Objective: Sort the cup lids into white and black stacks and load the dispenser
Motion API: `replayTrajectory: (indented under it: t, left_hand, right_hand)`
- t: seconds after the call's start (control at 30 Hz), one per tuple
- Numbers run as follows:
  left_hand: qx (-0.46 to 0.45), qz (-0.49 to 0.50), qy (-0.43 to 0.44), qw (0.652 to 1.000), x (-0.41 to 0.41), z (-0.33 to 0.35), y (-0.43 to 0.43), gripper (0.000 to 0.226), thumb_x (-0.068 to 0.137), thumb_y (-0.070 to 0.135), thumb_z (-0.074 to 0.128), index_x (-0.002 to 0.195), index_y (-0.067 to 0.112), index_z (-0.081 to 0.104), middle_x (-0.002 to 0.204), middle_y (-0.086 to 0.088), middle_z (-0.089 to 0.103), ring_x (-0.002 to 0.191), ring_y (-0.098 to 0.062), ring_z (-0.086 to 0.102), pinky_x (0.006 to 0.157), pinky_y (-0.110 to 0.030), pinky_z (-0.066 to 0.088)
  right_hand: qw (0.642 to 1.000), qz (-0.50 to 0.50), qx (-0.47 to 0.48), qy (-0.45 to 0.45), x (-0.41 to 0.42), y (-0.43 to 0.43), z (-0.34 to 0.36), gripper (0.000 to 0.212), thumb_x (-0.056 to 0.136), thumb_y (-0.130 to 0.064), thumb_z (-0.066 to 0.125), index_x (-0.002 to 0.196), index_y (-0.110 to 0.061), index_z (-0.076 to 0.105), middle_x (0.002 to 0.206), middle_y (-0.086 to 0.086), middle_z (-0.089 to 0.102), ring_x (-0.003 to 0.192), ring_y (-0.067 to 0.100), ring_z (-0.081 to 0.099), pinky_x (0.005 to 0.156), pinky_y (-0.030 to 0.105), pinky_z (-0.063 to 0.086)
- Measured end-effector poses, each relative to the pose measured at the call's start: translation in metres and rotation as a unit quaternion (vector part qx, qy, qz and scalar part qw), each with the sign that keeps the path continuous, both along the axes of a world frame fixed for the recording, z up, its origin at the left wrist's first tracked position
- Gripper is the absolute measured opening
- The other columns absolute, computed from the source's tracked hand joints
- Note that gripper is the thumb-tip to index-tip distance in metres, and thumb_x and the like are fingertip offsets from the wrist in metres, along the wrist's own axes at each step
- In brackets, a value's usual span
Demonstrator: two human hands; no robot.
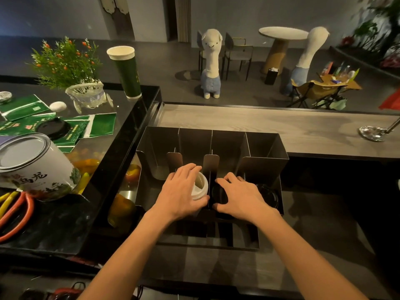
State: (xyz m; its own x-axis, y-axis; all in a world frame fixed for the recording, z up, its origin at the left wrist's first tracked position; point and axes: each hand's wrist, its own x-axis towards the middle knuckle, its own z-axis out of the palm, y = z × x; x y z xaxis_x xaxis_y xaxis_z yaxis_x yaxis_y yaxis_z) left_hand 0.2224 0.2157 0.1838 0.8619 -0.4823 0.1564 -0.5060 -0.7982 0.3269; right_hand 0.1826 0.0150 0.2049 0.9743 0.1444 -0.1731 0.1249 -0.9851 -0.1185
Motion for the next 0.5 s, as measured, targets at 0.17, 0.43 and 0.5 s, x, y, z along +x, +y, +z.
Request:
replayTrajectory:
  t: [0.17, 0.43, 0.5]
  left_hand:
    - [0.018, -0.006, 0.013, 1.0, 0.0028, 0.0017, 0.0021, 0.079, 0.086, 0.059, 0.064, 0.153, 0.026, 0.036, 0.154, 0.005, 0.041, 0.142, -0.017, 0.039, 0.117, -0.042, 0.033]
    - [-0.004, -0.01, -0.033, 0.999, -0.0024, -0.0024, -0.002, 0.072, 0.082, 0.053, 0.067, 0.144, 0.02, 0.05, 0.146, 0.002, 0.05, 0.136, -0.019, 0.044, 0.115, -0.04, 0.034]
    - [0.003, -0.028, -0.032, 0.999, 0.0005, 0.0023, -0.0026, 0.071, 0.08, 0.051, 0.069, 0.142, 0.02, 0.052, 0.143, 0.003, 0.051, 0.134, -0.018, 0.044, 0.115, -0.04, 0.036]
  right_hand:
    - [1.0, 0.005, 0.015, -0.013, -0.0017, -0.0034, -0.002, 0.082, 0.088, -0.066, 0.058, 0.155, -0.032, 0.026, 0.154, -0.002, 0.034, 0.138, 0.021, 0.04, 0.101, 0.037, 0.045]
    - [0.999, 0.03, 0.03, -0.029, -0.0019, -0.0049, -0.0053, 0.077, 0.087, -0.06, 0.063, 0.151, -0.031, 0.033, 0.149, -0.006, 0.038, 0.133, 0.017, 0.041, 0.097, 0.034, 0.047]
    - [0.998, 0.045, 0.025, -0.023, 0.0016, -0.0062, -0.0015, 0.078, 0.085, -0.056, 0.067, 0.151, -0.03, 0.034, 0.148, -0.005, 0.04, 0.132, 0.017, 0.042, 0.095, 0.034, 0.048]
